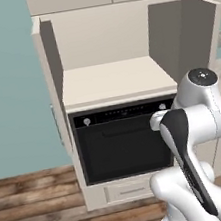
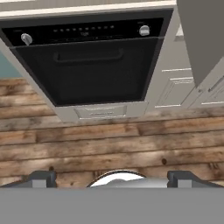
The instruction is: Open the cabinet. Pick the bar soap and place it next to the sink. Then close the cabinet.
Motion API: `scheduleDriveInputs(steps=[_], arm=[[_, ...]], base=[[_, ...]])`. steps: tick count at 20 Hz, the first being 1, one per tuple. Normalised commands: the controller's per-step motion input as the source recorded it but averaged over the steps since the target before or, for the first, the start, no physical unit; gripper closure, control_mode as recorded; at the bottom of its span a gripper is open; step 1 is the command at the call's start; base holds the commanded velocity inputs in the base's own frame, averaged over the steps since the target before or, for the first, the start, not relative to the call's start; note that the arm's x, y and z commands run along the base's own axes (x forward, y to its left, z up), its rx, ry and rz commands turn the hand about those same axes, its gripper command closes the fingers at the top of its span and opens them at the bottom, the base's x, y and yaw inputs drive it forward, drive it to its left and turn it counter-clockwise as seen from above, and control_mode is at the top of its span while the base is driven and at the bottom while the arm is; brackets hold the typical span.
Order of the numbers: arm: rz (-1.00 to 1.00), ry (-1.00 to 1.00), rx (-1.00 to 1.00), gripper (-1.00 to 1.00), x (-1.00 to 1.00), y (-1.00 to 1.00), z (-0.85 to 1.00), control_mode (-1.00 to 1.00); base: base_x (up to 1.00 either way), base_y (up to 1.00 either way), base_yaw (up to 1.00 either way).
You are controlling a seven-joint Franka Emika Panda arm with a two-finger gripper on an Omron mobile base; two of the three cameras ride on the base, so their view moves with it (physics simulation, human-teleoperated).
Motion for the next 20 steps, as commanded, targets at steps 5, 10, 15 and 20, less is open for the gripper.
scheduleDriveInputs(steps=[5,10,15,20], arm=[[0.00,0.00,0.00,-1.00,0.00,0.00,0.00,1.00],[0.00,0.00,0.00,-1.00,0.00,0.00,0.00,1.00],[0.00,0.00,0.00,-1.00,0.00,0.00,0.00,1.00],[0.00,0.00,0.00,-1.00,0.00,0.00,0.00,1.00]], base=[[0.50,0.06,-0.09],[0.31,0.16,-0.07],[0.32,0.28,-0.06],[0.45,0.25,-0.06]])
